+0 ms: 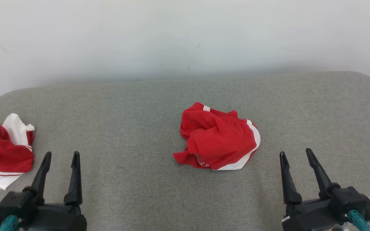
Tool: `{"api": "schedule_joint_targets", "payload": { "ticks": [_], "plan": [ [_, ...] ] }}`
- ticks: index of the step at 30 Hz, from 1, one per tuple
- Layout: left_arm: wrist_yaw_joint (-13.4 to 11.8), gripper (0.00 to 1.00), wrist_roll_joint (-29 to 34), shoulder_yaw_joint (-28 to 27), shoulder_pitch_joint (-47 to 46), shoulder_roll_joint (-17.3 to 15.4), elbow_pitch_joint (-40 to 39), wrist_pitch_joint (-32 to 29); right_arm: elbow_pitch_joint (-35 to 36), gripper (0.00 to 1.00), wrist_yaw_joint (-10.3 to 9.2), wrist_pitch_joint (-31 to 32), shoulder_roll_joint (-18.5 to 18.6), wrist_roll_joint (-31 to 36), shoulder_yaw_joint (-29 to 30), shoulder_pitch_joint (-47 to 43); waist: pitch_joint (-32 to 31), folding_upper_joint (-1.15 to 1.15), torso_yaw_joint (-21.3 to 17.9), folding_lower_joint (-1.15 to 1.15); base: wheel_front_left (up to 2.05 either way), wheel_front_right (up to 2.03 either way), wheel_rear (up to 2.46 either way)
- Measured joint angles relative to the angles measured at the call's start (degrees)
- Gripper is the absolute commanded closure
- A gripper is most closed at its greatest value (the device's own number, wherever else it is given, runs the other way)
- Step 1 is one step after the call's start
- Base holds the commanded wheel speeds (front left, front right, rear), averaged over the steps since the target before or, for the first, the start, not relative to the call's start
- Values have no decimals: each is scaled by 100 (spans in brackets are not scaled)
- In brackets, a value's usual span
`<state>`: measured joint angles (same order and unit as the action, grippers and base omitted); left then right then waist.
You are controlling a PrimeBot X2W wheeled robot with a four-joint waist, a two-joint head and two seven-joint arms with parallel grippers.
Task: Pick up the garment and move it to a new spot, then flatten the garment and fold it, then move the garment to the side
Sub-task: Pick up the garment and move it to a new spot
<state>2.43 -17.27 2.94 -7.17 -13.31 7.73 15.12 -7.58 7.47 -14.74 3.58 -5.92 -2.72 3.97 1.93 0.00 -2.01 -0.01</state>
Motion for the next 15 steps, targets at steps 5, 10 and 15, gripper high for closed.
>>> {"api": "schedule_joint_targets", "payload": {
  "ticks": [5,10,15],
  "plan": [
    [-37,0,3,-129,352,89,-153,0,-105,0,0,-15,1,3,9,-105,-67,0,59,0,0,0,0],
    [-40,0,88,-183,592,204,-205,0,-267,0,0,-19,38,-2,-35,-162,-99,0,86,0,0,0,0],
    [-47,0,157,-254,775,354,-265,0,-385,0,0,-20,57,-7,-78,-175,-127,0,93,0,0,0,0]
  ]
}}
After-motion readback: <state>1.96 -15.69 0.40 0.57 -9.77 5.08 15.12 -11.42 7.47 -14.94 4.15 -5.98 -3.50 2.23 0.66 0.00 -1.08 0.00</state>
